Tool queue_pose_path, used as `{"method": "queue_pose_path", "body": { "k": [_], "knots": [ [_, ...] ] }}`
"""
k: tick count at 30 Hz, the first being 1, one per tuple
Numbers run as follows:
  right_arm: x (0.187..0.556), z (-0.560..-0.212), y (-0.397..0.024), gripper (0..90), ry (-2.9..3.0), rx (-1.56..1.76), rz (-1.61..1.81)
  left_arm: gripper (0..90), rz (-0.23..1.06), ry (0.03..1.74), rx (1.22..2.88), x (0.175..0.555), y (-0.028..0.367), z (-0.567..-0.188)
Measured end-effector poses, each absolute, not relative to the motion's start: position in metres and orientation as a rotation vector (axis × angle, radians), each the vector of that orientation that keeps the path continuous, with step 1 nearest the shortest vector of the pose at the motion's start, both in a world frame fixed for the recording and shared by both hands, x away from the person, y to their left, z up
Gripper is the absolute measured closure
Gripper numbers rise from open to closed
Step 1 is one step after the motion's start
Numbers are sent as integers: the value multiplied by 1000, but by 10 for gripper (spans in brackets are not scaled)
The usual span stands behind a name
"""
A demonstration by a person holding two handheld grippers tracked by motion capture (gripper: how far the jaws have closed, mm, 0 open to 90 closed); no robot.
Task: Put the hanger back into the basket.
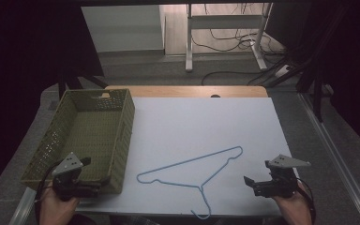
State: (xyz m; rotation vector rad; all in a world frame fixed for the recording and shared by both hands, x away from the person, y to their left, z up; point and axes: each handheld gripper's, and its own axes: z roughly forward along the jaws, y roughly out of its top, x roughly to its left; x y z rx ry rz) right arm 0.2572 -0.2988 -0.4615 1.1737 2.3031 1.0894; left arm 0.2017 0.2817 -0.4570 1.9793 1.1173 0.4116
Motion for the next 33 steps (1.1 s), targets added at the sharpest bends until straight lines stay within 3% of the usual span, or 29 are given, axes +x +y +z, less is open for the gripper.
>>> {"method": "queue_pose_path", "body": {
  "k": [33],
  "knots": [
    [257,-460,-298,0,2274,1184,1093,10,359,1098,1996,203,271,-451]
  ]
}}
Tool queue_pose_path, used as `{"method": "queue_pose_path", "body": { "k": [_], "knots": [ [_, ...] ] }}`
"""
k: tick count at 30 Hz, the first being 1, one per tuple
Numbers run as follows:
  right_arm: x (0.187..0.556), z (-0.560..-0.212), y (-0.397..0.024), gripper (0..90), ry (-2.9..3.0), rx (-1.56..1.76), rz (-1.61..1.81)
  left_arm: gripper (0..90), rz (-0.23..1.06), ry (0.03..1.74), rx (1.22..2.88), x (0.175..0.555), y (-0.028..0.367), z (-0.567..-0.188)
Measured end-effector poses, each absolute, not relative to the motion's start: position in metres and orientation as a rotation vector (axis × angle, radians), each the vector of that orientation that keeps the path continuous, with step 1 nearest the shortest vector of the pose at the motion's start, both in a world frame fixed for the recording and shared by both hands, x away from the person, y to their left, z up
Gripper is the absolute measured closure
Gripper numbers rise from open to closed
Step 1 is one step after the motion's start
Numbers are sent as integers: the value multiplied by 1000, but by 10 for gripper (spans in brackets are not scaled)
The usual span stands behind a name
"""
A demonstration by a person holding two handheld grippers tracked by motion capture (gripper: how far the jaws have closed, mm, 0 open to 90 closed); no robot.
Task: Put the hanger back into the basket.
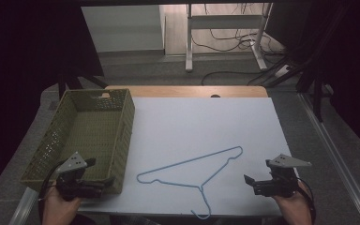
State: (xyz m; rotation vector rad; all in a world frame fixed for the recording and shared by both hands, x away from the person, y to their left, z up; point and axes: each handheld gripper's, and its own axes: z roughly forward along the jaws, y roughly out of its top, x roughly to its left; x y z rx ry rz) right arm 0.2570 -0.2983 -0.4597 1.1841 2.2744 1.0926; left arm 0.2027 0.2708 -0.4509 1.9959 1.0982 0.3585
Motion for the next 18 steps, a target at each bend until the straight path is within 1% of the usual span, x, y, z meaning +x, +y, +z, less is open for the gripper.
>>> {"method": "queue_pose_path", "body": {
  "k": [11,18],
  "knots": [
    [257,-458,-298,0,2260,1175,1084,16,364,1033,2024,208,252,-435],
    [257,-457,-298,0,2249,1175,1082,20,319,973,2047,212,235,-431]
  ]
}}
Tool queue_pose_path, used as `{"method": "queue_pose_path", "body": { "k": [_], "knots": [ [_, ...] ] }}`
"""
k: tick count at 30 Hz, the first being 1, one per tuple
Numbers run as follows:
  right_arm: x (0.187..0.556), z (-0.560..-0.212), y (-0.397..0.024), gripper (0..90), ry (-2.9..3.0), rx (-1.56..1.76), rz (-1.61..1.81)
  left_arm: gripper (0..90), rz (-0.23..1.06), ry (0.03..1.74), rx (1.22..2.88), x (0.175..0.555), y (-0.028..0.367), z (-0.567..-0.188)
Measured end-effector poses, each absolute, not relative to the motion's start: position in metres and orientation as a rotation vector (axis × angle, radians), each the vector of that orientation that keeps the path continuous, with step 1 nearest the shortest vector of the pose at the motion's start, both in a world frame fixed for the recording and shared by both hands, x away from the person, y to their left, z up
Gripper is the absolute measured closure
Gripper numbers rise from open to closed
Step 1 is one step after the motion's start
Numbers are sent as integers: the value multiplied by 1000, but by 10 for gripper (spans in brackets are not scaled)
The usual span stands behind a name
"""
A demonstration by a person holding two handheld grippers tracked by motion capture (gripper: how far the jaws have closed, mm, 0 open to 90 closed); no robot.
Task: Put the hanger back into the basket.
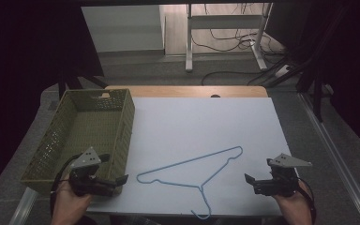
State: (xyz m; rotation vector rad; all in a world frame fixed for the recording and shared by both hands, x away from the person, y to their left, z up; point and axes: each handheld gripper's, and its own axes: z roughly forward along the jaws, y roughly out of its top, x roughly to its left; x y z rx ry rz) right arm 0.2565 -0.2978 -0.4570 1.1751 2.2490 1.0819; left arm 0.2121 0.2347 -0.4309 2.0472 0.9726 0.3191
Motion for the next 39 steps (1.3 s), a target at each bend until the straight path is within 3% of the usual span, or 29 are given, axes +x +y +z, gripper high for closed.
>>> {"method": "queue_pose_path", "body": {
  "k": [12,26,39],
  "knots": [
    [257,-457,-296,1,2250,1162,1077,20,232,863,2061,222,202,-431],
    [257,-457,-293,5,2265,1148,1065,23,219,753,2159,244,153,-439],
    [258,-459,-293,8,2276,1146,1056,30,68,674,2229,274,105,-460]
  ]
}}
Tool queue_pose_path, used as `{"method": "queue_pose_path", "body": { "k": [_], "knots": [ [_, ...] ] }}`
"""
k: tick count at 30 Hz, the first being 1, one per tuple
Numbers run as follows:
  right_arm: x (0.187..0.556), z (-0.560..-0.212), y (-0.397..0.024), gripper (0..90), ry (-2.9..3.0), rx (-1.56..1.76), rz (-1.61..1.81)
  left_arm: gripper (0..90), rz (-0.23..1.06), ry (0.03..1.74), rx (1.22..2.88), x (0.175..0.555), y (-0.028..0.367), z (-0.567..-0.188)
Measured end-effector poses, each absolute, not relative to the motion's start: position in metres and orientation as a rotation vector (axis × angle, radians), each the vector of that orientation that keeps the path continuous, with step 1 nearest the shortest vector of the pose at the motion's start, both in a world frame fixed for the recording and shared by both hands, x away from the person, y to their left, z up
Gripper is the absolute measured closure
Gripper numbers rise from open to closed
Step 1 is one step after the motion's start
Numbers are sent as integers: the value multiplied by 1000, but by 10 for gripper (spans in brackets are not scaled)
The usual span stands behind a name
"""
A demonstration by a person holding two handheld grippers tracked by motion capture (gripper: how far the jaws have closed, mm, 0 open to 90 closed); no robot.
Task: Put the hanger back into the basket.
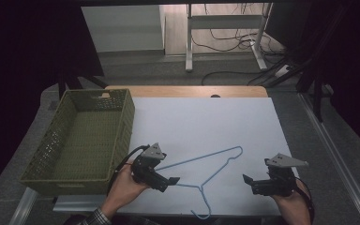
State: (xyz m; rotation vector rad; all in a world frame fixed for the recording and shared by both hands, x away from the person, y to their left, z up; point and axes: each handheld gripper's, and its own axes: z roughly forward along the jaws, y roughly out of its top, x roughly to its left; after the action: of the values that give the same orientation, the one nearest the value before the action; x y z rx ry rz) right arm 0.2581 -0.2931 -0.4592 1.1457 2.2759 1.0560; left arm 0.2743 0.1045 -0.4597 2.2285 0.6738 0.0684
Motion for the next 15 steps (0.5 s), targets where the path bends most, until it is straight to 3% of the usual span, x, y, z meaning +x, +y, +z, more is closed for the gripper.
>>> {"method": "queue_pose_path", "body": {
  "k": [7,11,15],
  "knots": [
    [258,-460,-292,9,2281,1146,1050,101,59,583,2323,283,78,-470],
    [259,-461,-292,10,2286,1145,1047,227,34,485,2401,289,63,-478],
    [259,-461,-292,11,2291,1143,1044,462,-17,399,2435,295,55,-484]
  ]
}}
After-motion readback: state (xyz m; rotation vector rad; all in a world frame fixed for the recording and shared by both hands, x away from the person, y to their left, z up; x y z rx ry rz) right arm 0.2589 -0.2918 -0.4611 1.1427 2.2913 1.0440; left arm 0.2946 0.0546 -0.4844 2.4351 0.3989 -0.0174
